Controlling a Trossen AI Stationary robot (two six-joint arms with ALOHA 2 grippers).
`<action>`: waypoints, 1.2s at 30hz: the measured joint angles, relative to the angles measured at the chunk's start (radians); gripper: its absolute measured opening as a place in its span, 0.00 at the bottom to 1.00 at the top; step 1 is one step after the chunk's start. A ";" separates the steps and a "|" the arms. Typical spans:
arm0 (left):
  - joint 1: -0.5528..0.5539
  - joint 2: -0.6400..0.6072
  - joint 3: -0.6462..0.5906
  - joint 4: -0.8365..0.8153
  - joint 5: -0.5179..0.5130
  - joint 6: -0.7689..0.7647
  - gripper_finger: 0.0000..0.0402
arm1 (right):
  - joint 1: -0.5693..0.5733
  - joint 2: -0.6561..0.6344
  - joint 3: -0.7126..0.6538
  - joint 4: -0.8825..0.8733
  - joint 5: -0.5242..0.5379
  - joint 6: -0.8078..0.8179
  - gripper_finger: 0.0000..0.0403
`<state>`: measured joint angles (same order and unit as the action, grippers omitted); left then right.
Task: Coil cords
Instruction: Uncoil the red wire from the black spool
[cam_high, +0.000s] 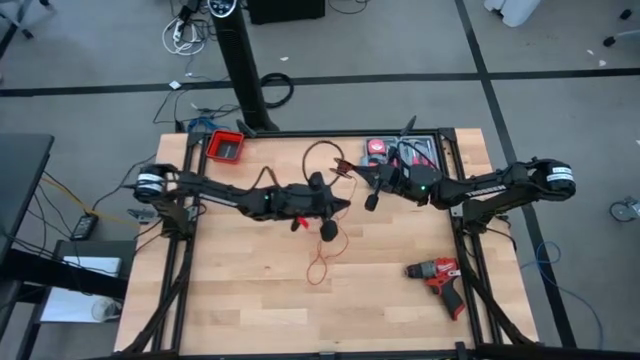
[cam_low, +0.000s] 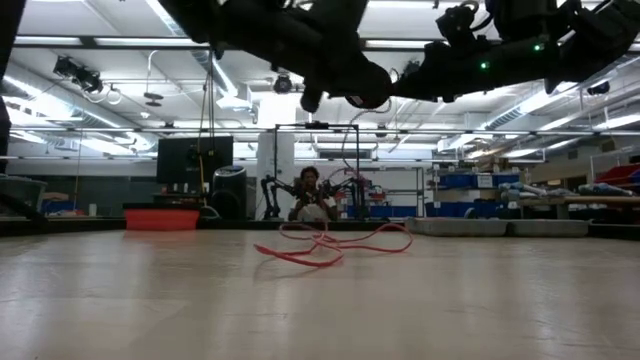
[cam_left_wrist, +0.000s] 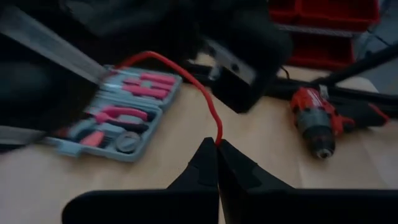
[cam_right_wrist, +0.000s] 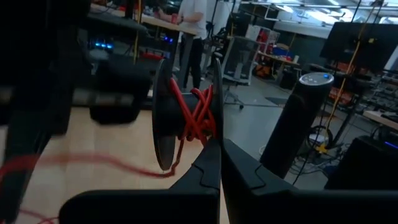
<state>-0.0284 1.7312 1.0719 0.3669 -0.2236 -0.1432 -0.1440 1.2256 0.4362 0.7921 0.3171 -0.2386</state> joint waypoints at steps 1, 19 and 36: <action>0.000 0.012 0.016 -0.022 0.014 0.000 0.00 | 0.000 -0.003 0.000 -0.002 0.000 -0.001 0.00; 0.001 -0.052 0.060 -0.815 -0.239 -0.215 0.00 | 0.000 -0.009 0.000 -0.013 -0.027 -0.033 0.00; -0.021 -0.343 0.060 -0.685 -0.411 -0.126 0.00 | 0.000 -0.009 0.000 -0.032 -0.035 -0.052 0.00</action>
<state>-0.0492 1.3886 1.1320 -0.3184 -0.6346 -0.2693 -0.1440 1.2163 0.4362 0.7597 0.2825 -0.2909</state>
